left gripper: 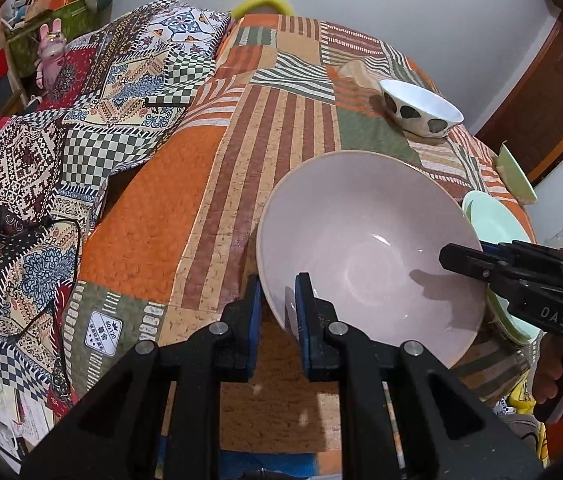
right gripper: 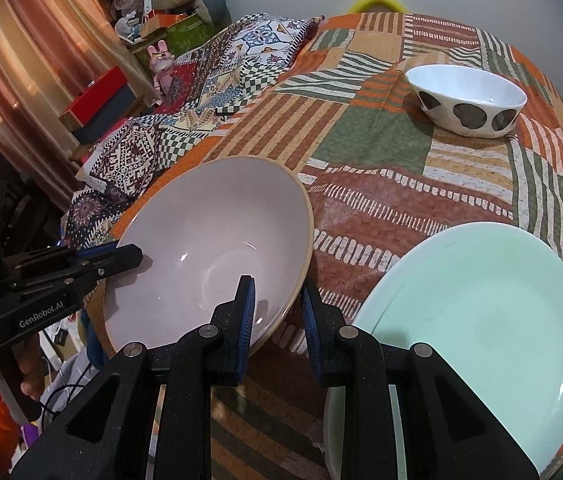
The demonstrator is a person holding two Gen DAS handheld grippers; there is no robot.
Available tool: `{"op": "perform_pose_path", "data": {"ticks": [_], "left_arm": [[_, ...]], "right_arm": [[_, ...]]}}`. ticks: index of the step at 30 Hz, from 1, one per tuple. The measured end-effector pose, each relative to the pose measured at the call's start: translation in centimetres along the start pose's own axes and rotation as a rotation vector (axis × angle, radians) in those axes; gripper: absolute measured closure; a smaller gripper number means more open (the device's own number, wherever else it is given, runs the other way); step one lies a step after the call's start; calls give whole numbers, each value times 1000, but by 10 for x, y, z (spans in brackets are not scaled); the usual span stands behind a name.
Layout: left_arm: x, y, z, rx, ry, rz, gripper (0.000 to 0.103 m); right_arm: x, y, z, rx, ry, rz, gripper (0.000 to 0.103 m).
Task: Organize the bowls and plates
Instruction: 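Lift the beige bowl with both tools, lower it beside the plate stack, open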
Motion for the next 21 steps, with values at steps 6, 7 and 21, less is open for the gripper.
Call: {"op": "perform_pose_path", "data": {"ticks": [6,7,21], "left_arm": [[-1,-1,1,-3,-2,-1,89],[-1,-1,2,-6,1,-1,89],[-59,-36,24,49,-143,-34,84]], "right_arm": [[3,-1,-1,3,16,5,79],[1,-1,-1,3,16,3,79],[-68,-13,3,-29,-149,-94,73]]}}
Point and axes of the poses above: each gripper's, at about its wrist camera, not at the fingertips, and x roughly the way its jaws point, y to its left, z to its top, the point moved 1 cm from there along x, roughly the way its jaws point, and after that the axes turned 15 degrees about -x, right-handed, at the moved point
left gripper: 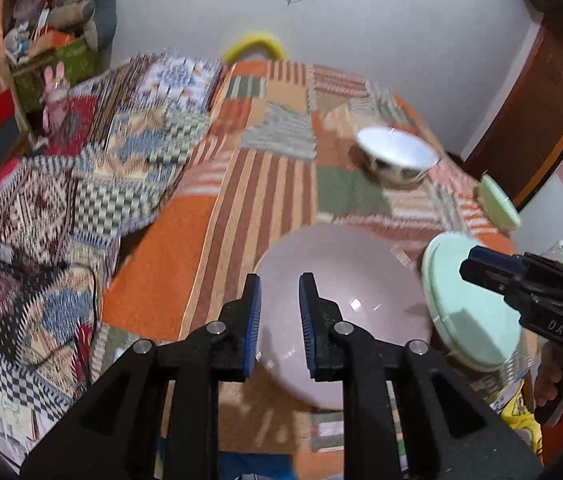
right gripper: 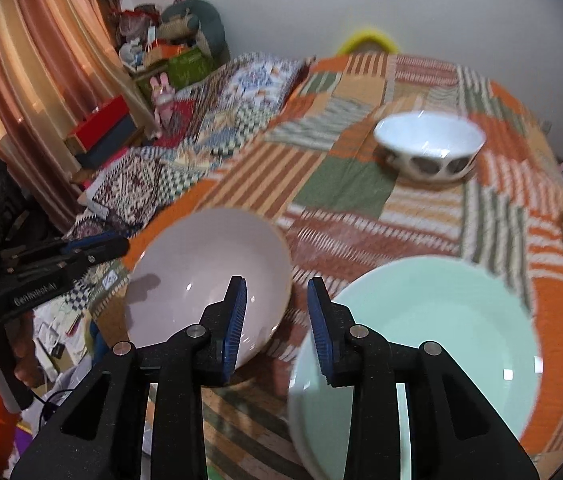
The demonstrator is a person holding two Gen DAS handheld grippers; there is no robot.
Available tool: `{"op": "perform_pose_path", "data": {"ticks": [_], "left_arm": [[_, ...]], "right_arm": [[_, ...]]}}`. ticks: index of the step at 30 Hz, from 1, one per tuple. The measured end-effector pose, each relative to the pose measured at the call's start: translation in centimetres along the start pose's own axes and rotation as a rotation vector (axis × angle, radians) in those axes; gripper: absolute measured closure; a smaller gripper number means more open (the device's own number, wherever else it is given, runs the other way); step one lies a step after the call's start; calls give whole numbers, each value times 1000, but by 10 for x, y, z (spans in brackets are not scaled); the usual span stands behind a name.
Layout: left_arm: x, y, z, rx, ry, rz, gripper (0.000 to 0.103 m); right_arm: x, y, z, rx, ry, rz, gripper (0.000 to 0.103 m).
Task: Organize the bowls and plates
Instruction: 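Lift the beige bowl with both tools, lower it beside the plate stack, open, then move both tools to the mint green bowl and close on its rim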
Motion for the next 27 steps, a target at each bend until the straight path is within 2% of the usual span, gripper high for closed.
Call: {"op": "perform_pose_path", "data": {"ticks": [4,7,12,15,17,22,25,27], "left_arm": [[-22,-33,15,61,-63,-37,82],[-36,-69,24,129,-106,-78,75],[-49,-128,35,209,-158,-145,74],[-52,-167,40,248,-181,-187,66],[-51,-194,43,268,-186,-220,63],[-39,-252,49,309,-170,-289,62],[-25,-285,51,327,-190,-308,59],[-9,-301,55,327,-164,-335,59]], "right_arm": [[-28,-15,1,12,-67,-43,65],[-48,-32,1,31,-103,-68,64],[-84,-64,-3,63,-161,-137,63],[-109,-88,-8,96,-204,-192,61],[-124,-102,-13,116,-227,-236,61],[-155,-146,-28,187,-272,-316,60],[-167,-173,-38,243,-279,-359,60],[-171,-190,-43,273,-276,-386,60]]}}
Point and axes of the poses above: each gripper's, at about its wrist camera, not at the fingertips, and x roughly the way its jaws point, y to its left, z to its top, the point moved 1 cm from there along x, roughly the way its jaws point, and after that the axes turned 15 degrees about -x, right-handed, at the moved point
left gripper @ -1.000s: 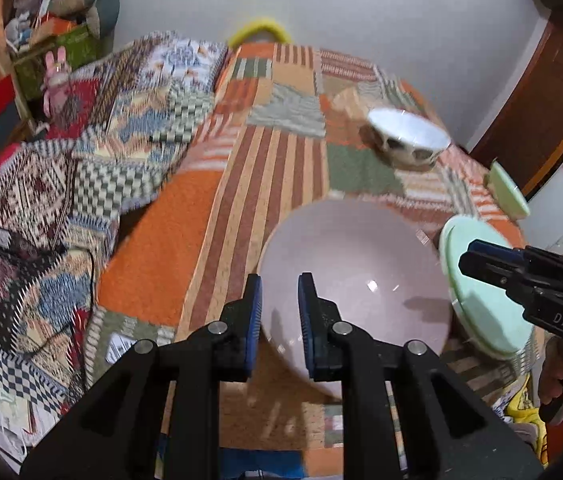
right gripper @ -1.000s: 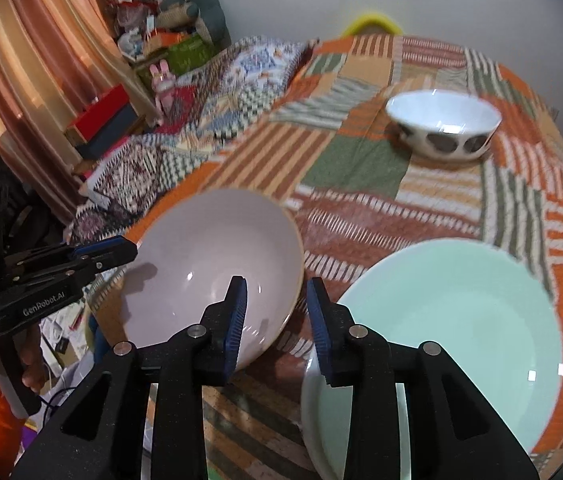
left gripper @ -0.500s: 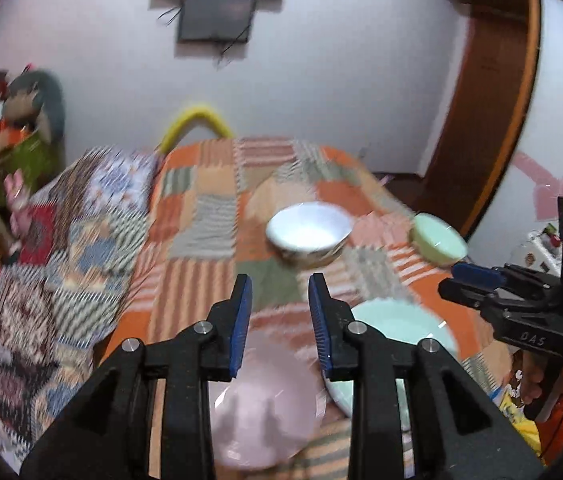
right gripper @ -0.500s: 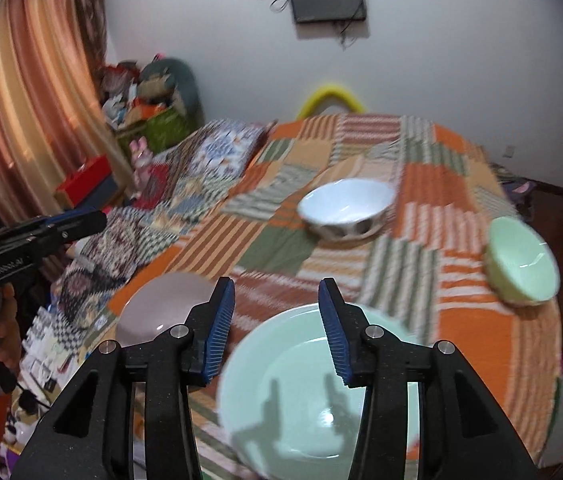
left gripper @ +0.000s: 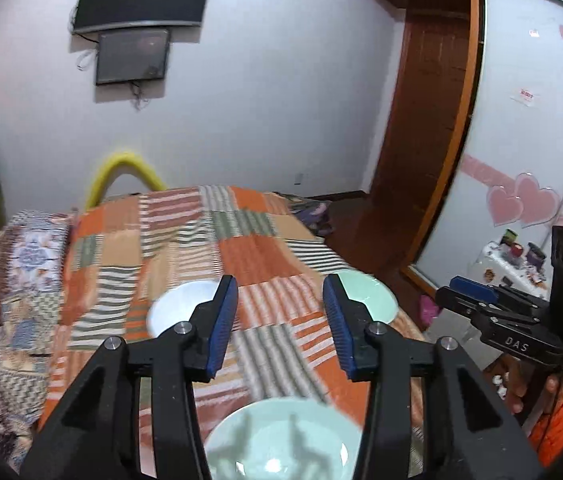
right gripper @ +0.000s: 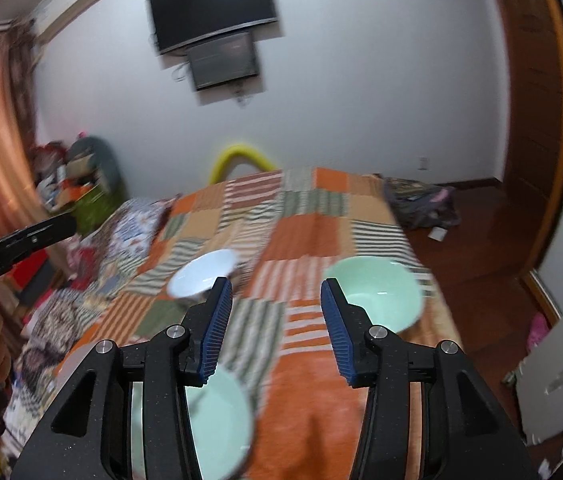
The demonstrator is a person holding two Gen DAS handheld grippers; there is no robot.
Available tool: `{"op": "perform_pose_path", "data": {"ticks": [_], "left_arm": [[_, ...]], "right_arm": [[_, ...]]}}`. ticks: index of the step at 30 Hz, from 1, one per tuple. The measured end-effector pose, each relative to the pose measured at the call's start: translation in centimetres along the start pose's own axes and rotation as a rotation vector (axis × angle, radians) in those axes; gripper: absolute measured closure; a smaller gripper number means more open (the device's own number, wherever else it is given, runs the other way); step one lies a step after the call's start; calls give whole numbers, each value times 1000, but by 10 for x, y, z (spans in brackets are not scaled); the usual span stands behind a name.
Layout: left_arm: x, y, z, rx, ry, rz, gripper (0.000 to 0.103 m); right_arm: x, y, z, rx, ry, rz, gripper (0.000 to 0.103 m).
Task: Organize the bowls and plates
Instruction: 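Move both tools to the mint green bowl and close on its rim, then carry the mint green bowl with both tools into the beige bowl and release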
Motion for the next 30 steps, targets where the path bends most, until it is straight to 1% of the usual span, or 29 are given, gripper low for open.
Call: {"op": "perform_pose_path", "data": {"ticks": [3,5,8,14,16,18,23,26,30], "left_arm": [[33,-8,3,-21,51,-34,59],[56,-14,0,-8,75,-42,59],[87,-16,-7,23,95,-16,59],[149,-8,-30,-12,212,-19,59],[161,-4,-36,-23,237,-24,59],[172,0,-42,-27,259,-22,59],[187,4,-50,-28,289,-27,59],[192,5,-53,-31,301,-32,59],[199,6,-57,-32,318,-31,59]], "right_arm": [[7,-25,-3,29,15,-59,60],[15,-38,-8,45,31,-84,60],[31,-55,-18,78,62,-105,60],[75,-81,-45,143,160,-112,60],[92,-90,-54,171,195,-100,65],[110,-102,-62,207,231,-90,66],[134,-118,-76,271,308,-57,75],[140,-118,-81,277,334,-33,84],[138,-112,-82,234,336,-42,84]]}}
Point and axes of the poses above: each gripper's, at about its wrist camera, not at the fingertips, and x roughly the way its jaws point, y to its left, z to its top, the point moved 1 cm from there along x, roughly the way its jaws point, and after that the axes turned 15 degrees about -x, right-handed, at the moved point
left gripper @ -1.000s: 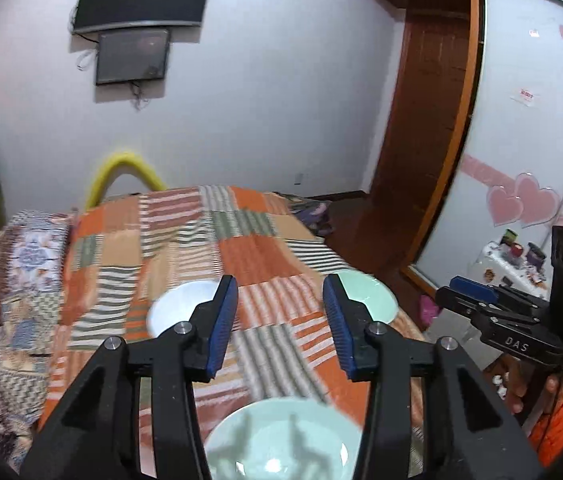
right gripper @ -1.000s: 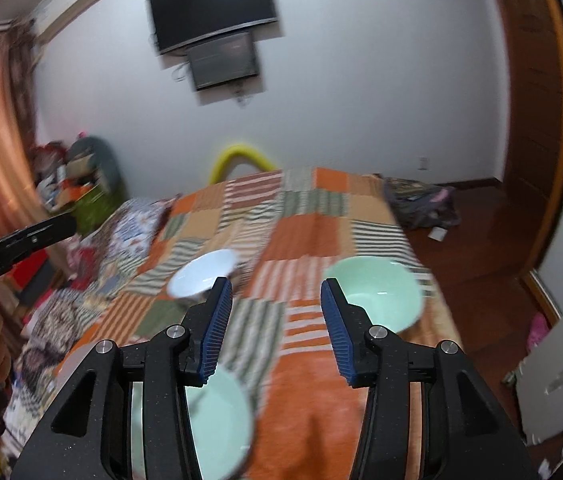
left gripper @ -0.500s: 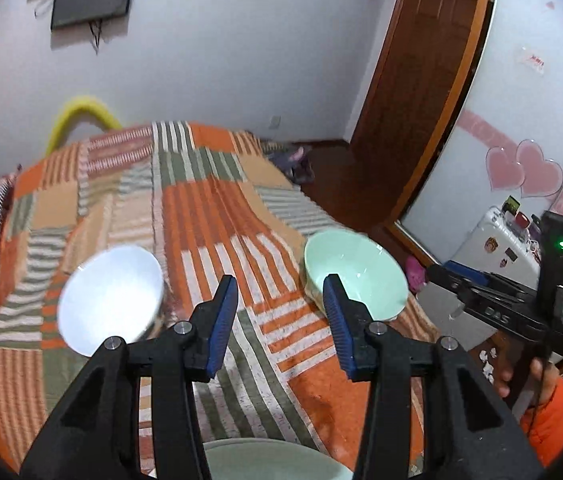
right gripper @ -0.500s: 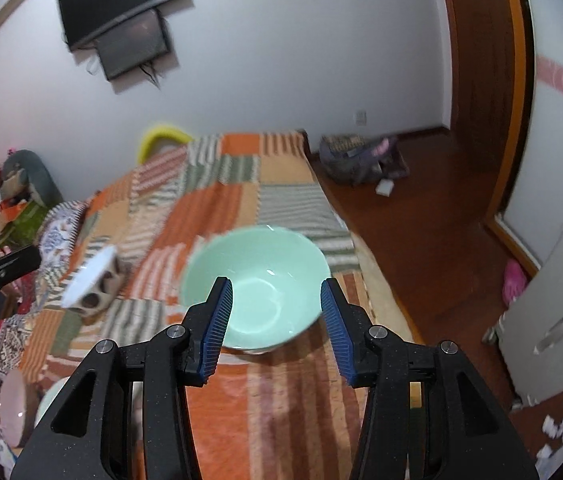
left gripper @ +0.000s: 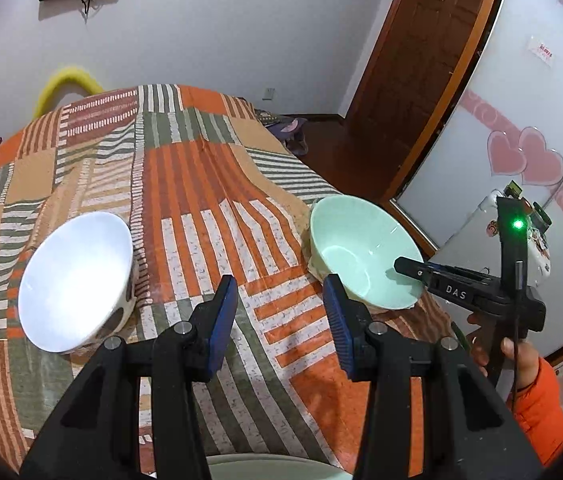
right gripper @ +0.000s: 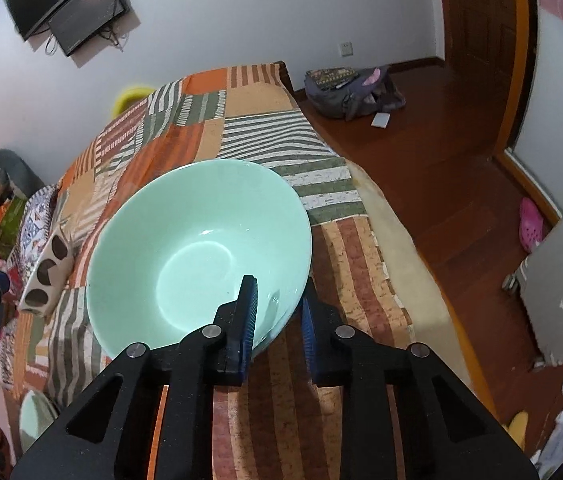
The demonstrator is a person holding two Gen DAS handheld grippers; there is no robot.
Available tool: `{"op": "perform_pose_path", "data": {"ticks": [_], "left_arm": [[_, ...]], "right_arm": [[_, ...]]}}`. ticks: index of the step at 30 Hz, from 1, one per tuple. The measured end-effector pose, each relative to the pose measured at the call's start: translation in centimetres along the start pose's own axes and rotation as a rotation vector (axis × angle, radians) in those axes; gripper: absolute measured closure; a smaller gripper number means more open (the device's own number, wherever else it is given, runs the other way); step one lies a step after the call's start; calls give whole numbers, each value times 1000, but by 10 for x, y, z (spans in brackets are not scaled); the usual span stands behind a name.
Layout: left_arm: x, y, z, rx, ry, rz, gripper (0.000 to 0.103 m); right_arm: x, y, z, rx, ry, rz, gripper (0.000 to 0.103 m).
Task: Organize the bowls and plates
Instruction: 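Carry the mint green bowl with both tools into the beige bowl and release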
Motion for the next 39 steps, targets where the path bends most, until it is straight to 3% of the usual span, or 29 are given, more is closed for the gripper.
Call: {"op": "perform_pose_path", "data": {"ticks": [13,19,21,22,28,39], "left_arm": [[28,-10,-10,22,51,42,59],[48,8,-7,-57,98,70,60],[52,15,-6,-94,108,61,64],[54,17,-5,-102,113,60,72],[69,16,-8,-95,168,34,93],[52,2,-12,-11,106,54,95]], "right_arm": [[-9,37,-18,-110,17,150,84],[-9,46,-16,-117,1,171,84],[-8,46,-16,-111,-2,175,84],[-7,45,-16,-104,-4,179,84],[-6,46,-17,-87,-15,184,84],[-14,48,-20,-87,-29,165,85]]}}
Point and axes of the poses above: each gripper's, at about its wrist camera, not at the fingertips, and x roughly the way its jaws point, y to its left, z to its top, the point moved 1 cm from there along x, roughly the way its jaws point, and after that the axes turned 15 degrees about -x, right-handed, at the moved point
